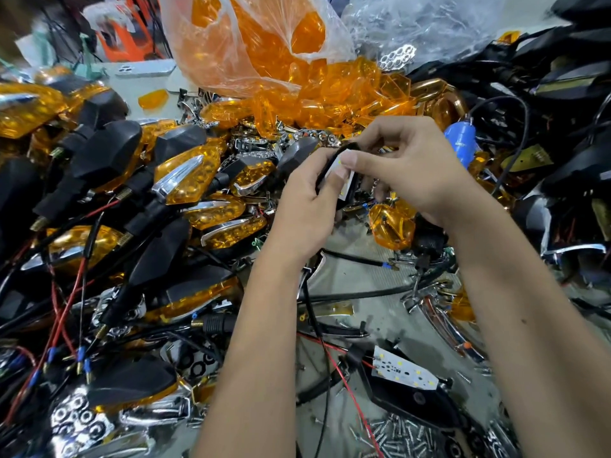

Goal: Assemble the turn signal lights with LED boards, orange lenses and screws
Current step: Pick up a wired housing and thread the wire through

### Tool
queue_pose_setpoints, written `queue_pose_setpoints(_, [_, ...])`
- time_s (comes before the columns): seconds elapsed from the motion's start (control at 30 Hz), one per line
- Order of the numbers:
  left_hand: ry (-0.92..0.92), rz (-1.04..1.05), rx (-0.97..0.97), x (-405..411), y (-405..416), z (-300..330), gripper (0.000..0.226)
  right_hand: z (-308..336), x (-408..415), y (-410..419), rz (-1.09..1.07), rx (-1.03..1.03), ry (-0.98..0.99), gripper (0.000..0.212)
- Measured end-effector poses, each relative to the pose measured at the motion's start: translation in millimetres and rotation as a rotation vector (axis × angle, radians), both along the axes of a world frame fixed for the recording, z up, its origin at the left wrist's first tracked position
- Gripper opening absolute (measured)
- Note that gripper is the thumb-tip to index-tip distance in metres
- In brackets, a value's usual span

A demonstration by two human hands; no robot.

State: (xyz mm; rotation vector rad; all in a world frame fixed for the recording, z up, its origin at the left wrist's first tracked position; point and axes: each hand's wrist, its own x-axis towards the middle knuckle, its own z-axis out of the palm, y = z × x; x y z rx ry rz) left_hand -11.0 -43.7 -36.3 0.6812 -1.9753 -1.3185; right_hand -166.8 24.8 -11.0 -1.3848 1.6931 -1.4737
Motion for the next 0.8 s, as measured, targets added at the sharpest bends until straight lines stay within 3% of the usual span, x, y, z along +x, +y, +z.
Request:
queue_pose_setpoints(0.33, [-0.103, -0.083, 0.175, 0.4, 0.6, -3.1, 0.017, 0.4, -8.3, 0.2, -0.141, -0.048, -0.086, 0.018])
queue_pose_setpoints(0.43, [-0.113, -0.065, 0.174, -0.6, 1.0, -4.1, 0.024, 3.9, -10.4, 3.3, -0.123, -0.034, -0.039, 0.021])
queue_pose_setpoints(0.63, [-0.071, -0.058, 0.202, 1.0, 1.4, 0.5, 0.019, 9.5, -2.8, 4.1, -0.081, -0.044, 0.057, 0.009])
queue_pose_setpoints(0.8, [-0.049, -0.074, 0.244, 1.4, 4.3, 3.4, 0.016, 12.8, -0.6, 4.9, -0.099, -0.063, 0.148, 0.011])
